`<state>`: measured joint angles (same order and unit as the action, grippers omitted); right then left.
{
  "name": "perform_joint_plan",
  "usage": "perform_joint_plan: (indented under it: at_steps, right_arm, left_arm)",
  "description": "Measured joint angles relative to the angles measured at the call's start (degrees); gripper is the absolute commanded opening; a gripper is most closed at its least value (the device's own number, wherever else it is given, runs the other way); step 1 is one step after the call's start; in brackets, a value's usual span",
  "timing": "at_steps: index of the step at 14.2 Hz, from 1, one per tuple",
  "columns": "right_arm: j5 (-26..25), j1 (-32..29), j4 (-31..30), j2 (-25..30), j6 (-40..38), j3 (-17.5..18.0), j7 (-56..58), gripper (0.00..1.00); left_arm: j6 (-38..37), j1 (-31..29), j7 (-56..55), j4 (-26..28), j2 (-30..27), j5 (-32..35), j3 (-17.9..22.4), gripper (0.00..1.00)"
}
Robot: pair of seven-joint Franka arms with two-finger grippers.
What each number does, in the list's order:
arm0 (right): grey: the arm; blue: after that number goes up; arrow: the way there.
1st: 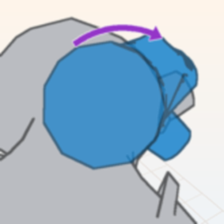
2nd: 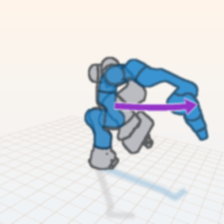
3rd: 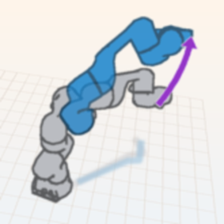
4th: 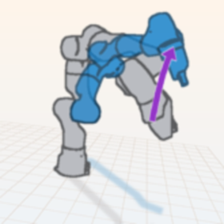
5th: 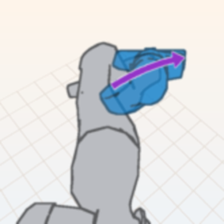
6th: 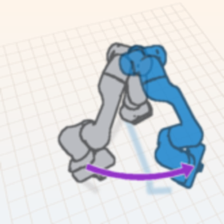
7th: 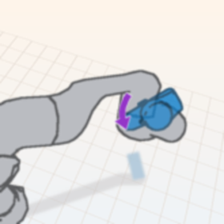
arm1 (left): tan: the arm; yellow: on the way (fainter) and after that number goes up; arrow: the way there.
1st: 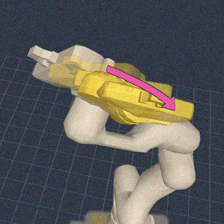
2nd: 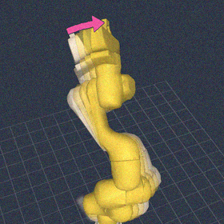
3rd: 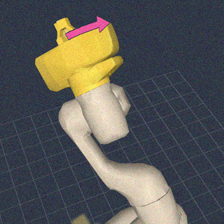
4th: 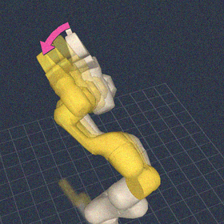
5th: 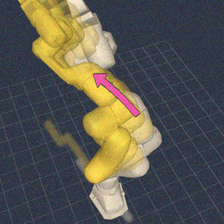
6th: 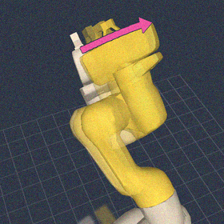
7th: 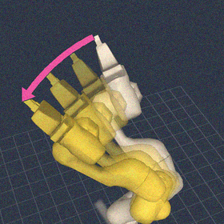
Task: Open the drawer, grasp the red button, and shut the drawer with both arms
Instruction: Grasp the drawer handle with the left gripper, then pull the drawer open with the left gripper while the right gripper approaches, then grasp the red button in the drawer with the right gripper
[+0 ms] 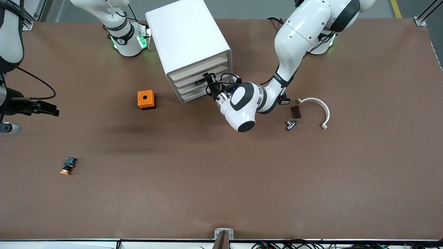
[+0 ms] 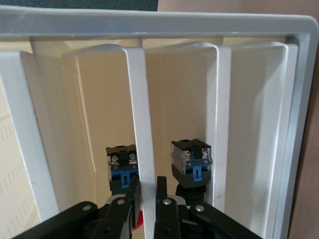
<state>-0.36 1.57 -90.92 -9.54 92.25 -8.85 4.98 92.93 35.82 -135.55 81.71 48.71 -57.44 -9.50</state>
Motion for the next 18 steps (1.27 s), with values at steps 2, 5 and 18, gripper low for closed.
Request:
perform_joint_plan:
  at_steps: [2,5,18]
  right_arm:
    - [0.10,0.23,0.23,-0.08,0.00,0.25,-2.46,1.00]
    - [0.87,2.16,0.31,-0.08,0.03,0.74,-9.16,1.00]
    - [1.92,34.94,-3.93,-1.07,12.67,1.64,-68.51,1.00]
  left_arm:
    - [0.00,0.10,-0.69,-0.01,0.02,0.00,0.06,0.01]
    - [-0.01,-0.39,-0.99,-0.36,0.01,0.42,0.38,0.01]
    - [2.53,-13.30,6.04,-6.13,0.05,3.18,1.40,0.52]
